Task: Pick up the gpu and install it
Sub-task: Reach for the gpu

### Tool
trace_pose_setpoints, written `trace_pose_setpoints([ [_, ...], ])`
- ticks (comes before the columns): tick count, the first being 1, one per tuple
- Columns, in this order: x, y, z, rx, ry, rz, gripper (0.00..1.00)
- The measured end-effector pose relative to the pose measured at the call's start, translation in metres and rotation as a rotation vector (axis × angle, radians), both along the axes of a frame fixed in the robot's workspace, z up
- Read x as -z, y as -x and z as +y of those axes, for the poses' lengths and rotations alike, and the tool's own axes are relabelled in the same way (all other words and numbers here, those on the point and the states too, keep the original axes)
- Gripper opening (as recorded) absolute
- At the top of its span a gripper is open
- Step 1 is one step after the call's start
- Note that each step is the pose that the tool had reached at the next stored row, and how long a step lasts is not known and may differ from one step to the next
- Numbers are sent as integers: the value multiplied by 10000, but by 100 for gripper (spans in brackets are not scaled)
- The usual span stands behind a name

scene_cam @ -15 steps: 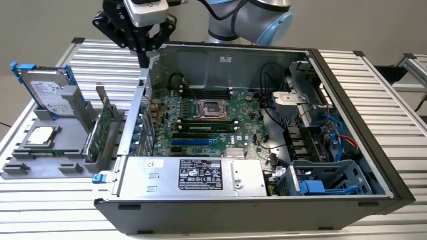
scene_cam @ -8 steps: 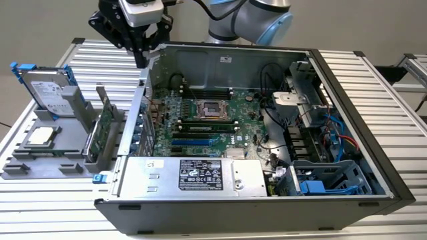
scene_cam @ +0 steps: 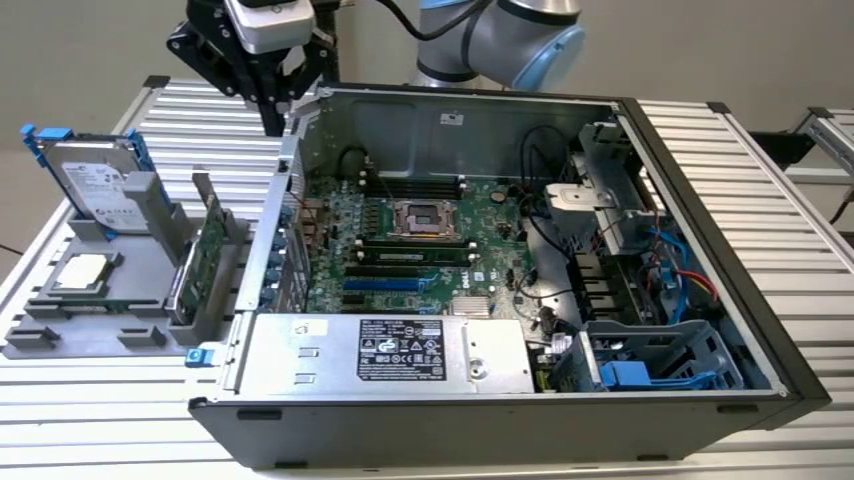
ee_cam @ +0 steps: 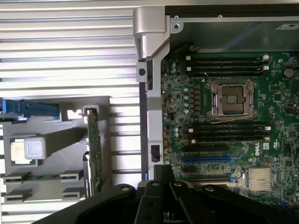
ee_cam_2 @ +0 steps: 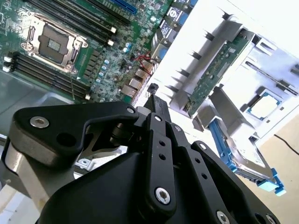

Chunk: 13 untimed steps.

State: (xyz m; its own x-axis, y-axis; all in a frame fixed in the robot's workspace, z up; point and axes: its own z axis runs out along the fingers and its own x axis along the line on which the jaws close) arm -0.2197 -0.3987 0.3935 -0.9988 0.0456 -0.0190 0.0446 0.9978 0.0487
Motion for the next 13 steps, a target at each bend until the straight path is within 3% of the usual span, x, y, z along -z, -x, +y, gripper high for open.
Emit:
trace_pose_setpoints([
  [13, 0, 128, 0, 0, 0, 0, 0],
])
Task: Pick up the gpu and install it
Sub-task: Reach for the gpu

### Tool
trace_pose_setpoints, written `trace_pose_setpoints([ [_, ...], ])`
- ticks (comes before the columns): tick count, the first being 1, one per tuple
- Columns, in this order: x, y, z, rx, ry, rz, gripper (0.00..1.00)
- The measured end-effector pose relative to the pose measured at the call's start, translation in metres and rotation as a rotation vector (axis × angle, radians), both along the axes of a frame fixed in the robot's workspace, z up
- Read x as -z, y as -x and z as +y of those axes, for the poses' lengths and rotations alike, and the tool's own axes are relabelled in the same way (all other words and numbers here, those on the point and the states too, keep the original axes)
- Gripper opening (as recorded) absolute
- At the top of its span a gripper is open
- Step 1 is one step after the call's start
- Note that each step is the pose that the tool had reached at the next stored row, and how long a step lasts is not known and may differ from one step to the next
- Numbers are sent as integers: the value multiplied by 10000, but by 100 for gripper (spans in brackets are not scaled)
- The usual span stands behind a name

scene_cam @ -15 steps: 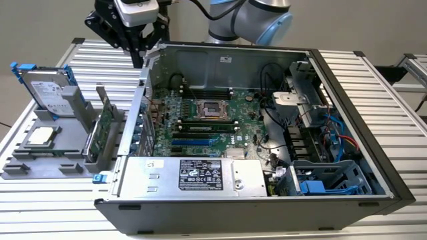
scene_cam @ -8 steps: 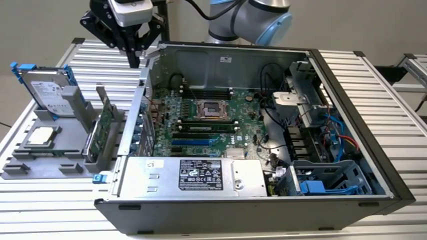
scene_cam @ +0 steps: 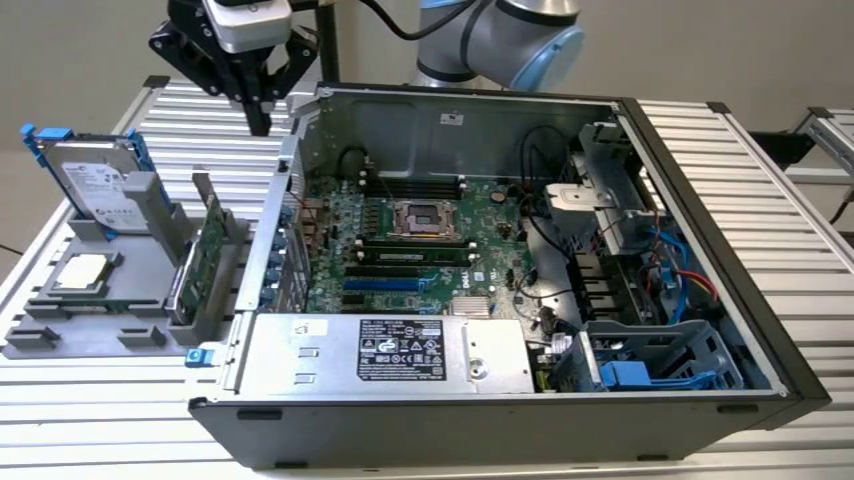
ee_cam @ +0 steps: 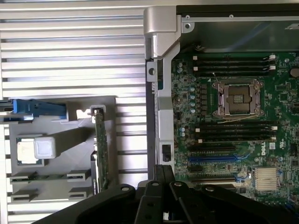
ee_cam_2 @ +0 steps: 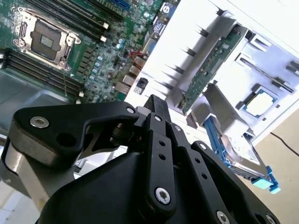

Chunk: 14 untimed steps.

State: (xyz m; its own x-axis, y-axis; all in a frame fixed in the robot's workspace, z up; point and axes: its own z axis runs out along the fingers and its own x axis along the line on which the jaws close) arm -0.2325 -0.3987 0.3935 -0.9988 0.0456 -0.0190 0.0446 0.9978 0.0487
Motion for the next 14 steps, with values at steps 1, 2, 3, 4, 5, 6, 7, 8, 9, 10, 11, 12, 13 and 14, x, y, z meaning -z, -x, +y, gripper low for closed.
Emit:
trace_pose_setpoints([
  [1, 0, 10, 0, -1, 0, 0, 0],
  [2, 0, 21, 0, 0, 0, 0, 0],
  [3, 0, 31, 0, 0, 0, 0, 0],
  [4, 0, 41, 0, 0, 0, 1, 0],
  [5, 0, 51, 0, 0, 0, 0, 0],
  [6, 0, 63, 0, 0, 0, 0, 0],
  [7, 0, 74, 0, 0, 0, 0, 0],
  [8, 0, 85, 0, 0, 0, 0, 0],
  [9, 0, 95, 0, 0, 0, 0, 0],
  [10, 0, 107, 0, 0, -1, -1, 0],
  [11, 0, 119, 0, 1, -1, 0, 0],
  [12, 0, 130, 0, 0, 0, 0, 0],
  [13, 0, 142, 0, 1, -1, 0, 0],
  [14, 0, 154, 0, 0, 0, 0, 0],
])
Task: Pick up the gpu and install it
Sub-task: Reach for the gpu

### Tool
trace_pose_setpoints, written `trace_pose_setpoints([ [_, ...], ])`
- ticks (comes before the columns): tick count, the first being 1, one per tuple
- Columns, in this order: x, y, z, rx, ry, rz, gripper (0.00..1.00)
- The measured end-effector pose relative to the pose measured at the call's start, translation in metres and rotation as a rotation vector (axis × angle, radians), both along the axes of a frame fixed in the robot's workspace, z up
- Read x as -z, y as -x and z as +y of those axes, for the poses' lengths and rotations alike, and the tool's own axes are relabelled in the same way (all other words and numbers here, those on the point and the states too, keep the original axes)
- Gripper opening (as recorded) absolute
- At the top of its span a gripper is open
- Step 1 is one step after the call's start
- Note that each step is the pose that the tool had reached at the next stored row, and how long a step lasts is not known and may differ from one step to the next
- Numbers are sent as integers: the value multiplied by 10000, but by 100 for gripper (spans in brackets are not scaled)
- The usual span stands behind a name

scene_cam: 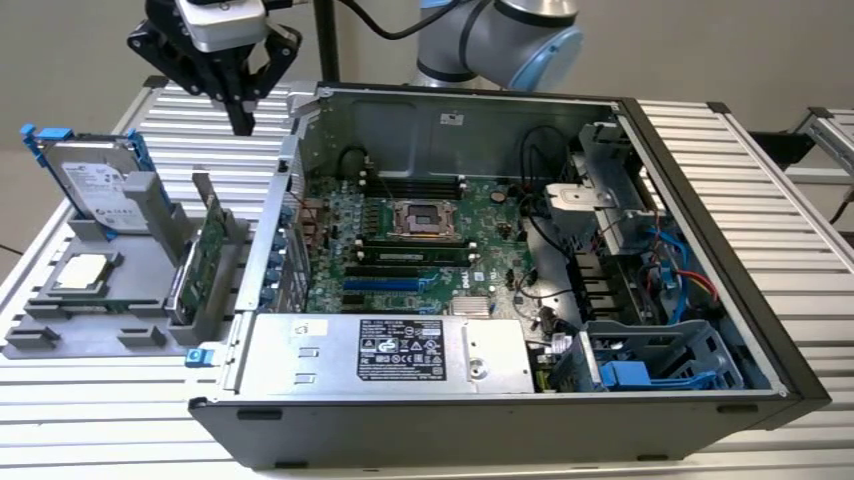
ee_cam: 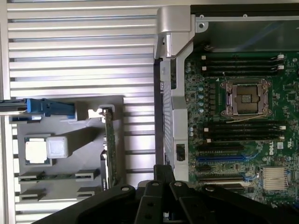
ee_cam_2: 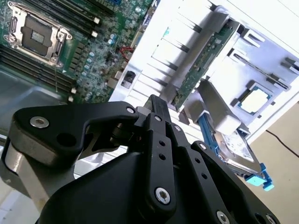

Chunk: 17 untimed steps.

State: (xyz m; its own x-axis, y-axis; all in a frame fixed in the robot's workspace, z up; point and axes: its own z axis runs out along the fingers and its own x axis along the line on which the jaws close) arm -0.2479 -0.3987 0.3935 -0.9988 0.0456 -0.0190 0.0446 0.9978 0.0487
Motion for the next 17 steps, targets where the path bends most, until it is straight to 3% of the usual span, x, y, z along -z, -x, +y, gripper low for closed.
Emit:
trace_pose_setpoints([
  [17, 0, 192, 0, 0, 0, 0, 0],
])
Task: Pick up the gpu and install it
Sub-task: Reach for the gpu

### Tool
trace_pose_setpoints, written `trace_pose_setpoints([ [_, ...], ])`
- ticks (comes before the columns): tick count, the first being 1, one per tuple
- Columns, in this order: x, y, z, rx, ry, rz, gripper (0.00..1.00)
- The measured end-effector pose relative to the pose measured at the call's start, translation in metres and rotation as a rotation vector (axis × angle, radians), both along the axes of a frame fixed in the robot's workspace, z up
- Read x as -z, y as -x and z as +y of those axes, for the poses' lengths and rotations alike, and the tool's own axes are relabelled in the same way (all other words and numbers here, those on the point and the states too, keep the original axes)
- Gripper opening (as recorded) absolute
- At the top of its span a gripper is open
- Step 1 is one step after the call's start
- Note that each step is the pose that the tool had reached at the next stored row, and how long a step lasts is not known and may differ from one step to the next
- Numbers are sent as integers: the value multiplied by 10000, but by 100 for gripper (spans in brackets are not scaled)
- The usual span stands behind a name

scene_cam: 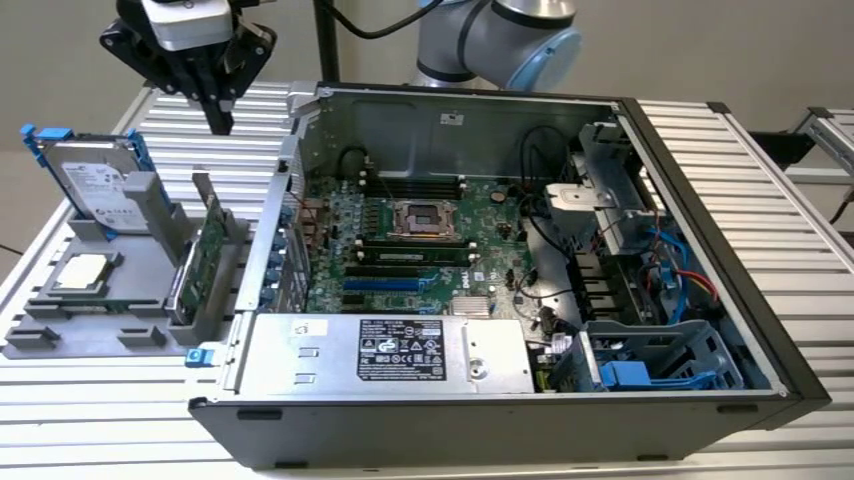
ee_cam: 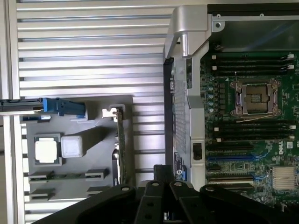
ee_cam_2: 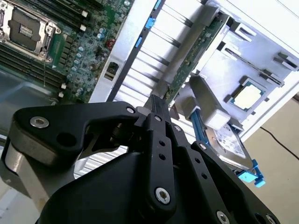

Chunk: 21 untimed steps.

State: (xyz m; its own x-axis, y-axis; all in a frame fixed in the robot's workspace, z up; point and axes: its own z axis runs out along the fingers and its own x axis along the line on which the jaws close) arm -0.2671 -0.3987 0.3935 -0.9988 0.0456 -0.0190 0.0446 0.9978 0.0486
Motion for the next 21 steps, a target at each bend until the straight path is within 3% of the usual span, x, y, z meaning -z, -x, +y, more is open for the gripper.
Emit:
trace_pose_setpoints([
  [21, 0, 238, 0, 0, 0, 0, 0],
])
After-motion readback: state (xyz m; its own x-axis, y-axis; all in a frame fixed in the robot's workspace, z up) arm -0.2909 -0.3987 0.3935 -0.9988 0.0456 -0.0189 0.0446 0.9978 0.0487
